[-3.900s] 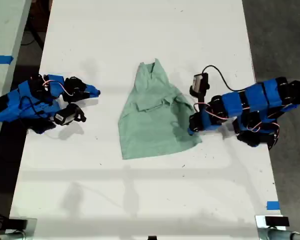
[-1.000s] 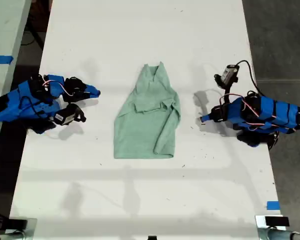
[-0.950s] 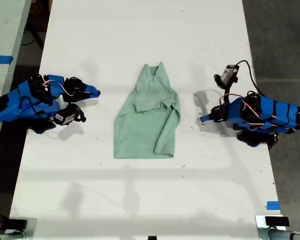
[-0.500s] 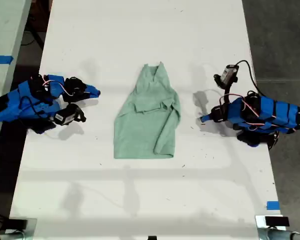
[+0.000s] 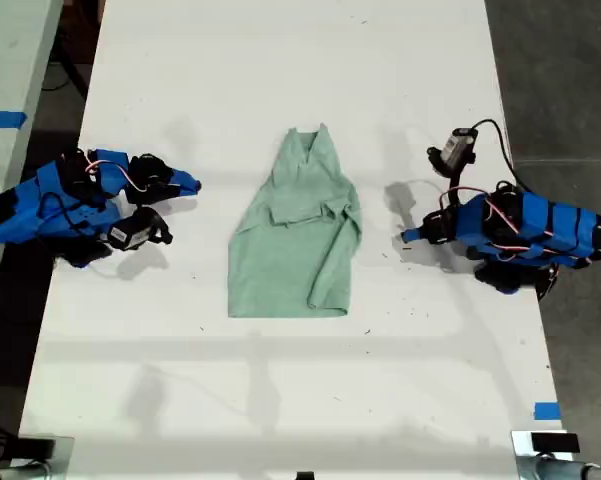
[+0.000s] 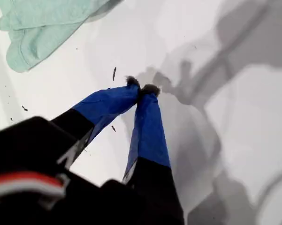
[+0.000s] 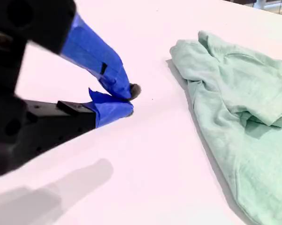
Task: Fold t shirt
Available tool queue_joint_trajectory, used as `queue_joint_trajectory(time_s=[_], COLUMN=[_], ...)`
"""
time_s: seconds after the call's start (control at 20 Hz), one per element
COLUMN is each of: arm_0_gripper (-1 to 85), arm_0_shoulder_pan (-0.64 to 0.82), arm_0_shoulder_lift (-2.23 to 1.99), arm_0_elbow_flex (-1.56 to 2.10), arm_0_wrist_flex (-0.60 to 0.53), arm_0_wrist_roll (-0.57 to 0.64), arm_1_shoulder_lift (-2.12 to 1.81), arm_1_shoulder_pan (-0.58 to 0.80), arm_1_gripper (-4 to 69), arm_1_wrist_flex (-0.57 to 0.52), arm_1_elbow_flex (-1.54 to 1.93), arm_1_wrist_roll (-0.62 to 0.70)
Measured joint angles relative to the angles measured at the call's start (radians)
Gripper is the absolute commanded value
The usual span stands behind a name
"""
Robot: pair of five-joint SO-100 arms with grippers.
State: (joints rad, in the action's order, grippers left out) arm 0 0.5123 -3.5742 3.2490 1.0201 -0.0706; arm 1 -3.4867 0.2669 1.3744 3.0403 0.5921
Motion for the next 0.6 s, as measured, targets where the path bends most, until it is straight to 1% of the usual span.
queue_joint_trajectory(time_s=[0.45,0.6], arm_0_gripper=[-0.2,-0.1], arm_0_shoulder_pan=[-0.018,-0.018], arm_0_shoulder_lift=[0.0,0.0], arm_0_elbow_flex=[0.0,0.0], arm_0_wrist_flex=[0.0,0.0], arm_0_wrist_roll=[0.002,0.017], arm_1_shoulder_lift=[0.0,0.0], arm_1_shoulder_pan=[0.014,0.015], arm_1_gripper=[2.2,2.2], arm_1_wrist_flex=[0.0,0.0], arm_1_elbow_flex=[0.0,0.0], arm_1_wrist_roll=[-0.003,-0.041])
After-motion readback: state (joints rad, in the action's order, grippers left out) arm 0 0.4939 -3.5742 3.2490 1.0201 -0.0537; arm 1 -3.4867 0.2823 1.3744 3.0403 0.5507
